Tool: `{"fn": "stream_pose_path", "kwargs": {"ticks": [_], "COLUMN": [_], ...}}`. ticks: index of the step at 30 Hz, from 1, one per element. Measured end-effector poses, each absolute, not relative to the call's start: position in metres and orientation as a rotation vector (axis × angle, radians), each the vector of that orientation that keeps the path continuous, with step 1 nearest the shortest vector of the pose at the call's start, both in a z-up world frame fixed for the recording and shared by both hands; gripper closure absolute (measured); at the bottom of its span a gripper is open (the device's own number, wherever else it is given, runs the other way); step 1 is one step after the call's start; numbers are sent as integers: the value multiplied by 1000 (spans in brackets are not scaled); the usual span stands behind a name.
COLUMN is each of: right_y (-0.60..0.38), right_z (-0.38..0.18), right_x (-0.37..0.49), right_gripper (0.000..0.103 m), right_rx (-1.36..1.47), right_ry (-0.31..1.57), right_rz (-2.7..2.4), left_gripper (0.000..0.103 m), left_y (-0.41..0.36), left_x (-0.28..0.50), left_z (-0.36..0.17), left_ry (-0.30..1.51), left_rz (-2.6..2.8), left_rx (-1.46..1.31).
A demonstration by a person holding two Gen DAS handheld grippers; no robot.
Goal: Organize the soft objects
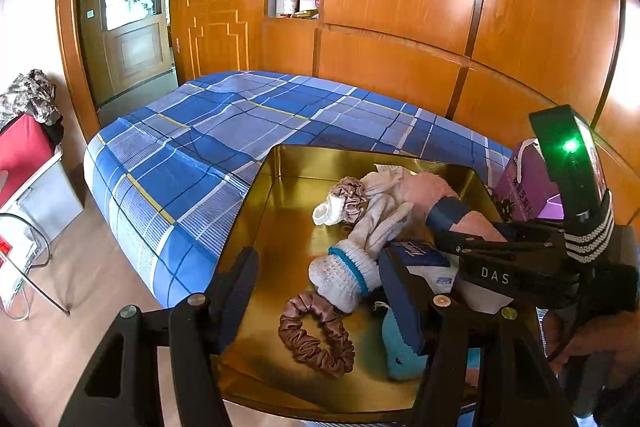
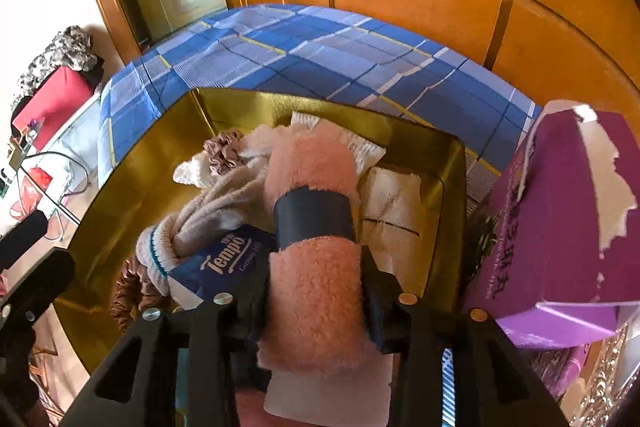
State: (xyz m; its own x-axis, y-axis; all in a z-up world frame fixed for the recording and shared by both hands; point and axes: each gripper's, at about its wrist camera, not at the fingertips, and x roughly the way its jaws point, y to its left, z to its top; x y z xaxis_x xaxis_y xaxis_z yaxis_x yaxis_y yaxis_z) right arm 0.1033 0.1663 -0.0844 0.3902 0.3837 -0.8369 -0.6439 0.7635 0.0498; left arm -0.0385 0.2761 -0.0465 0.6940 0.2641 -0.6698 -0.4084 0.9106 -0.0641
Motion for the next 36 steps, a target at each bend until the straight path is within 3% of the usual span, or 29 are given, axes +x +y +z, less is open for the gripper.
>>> {"fn": "stream_pose_path", "kwargs": {"ticks": [17,21,25,34,36], "right_y": [164,163,155,100,87], "right_z": [-92,-85,-69,-36,-36], "right_x": [107,101,86,35,27], "right_gripper": [62,57,42,41,41], "right_rx": [-313,-304,-303,-195,-185], "right_ry": [960,946,891,713,701], "right_rz": [627,664,660,528,488], "left_gripper": [33,25,19,9,3], "left_y": [275,275,271,255,249], "left_x": [-40,-40,-42,-47,-48], "left_z": [-47,-46,-42,-28,-26], "left_ry": [715,716,697,658,652], "left_rz": [388,392,397,385,379], "left_rx": [-214,-217,-206,-199,-187]}}
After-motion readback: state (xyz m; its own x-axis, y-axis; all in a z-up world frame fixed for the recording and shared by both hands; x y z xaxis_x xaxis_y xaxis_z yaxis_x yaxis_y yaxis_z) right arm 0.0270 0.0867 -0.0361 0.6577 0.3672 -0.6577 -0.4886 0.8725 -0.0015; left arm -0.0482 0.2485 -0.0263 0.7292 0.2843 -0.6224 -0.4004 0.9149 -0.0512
